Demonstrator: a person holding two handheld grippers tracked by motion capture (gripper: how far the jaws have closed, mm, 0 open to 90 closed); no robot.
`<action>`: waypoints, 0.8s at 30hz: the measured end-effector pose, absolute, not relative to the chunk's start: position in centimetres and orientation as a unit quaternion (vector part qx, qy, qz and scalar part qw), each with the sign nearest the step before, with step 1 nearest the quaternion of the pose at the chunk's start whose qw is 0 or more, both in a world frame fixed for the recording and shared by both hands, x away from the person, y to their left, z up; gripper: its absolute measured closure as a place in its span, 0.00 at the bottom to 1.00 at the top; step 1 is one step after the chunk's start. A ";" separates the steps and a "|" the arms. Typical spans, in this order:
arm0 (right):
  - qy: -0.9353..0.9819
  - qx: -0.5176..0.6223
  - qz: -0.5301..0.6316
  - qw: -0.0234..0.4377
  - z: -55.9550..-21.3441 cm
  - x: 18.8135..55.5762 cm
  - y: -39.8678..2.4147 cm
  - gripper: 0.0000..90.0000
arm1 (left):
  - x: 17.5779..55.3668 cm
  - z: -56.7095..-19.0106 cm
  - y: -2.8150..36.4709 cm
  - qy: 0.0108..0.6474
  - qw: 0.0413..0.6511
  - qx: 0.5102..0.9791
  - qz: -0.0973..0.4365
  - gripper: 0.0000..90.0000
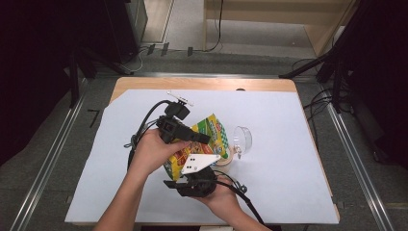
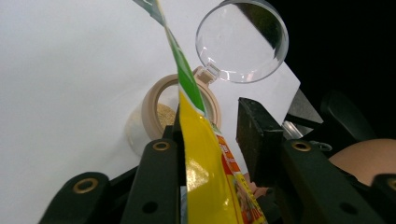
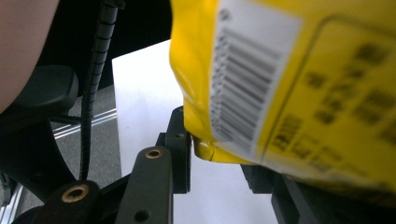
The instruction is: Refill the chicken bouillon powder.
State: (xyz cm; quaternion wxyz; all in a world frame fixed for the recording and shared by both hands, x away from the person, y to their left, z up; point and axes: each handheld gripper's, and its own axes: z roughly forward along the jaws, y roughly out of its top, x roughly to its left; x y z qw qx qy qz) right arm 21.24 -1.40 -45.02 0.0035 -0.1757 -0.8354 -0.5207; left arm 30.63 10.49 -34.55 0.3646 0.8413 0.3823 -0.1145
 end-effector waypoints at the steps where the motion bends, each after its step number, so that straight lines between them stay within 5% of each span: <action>1: -0.836 -0.176 -0.520 0.002 -45.1 21.2 -1.4 0.77 | 30.5 -34.5 10.4 0.382 0.363 0.842 -0.113 0.79; 9: -0.831 -0.169 -0.529 0.005 -44.7 21.1 -1.3 0.79 | 30.5 -33.9 10.1 0.372 0.345 0.857 -0.092 0.86; 24: -0.832 -0.182 -0.524 0.015 -44.0 21.6 -1.1 0.79 | 32.0 -34.0 10.7 0.401 0.344 0.842 -0.108 0.85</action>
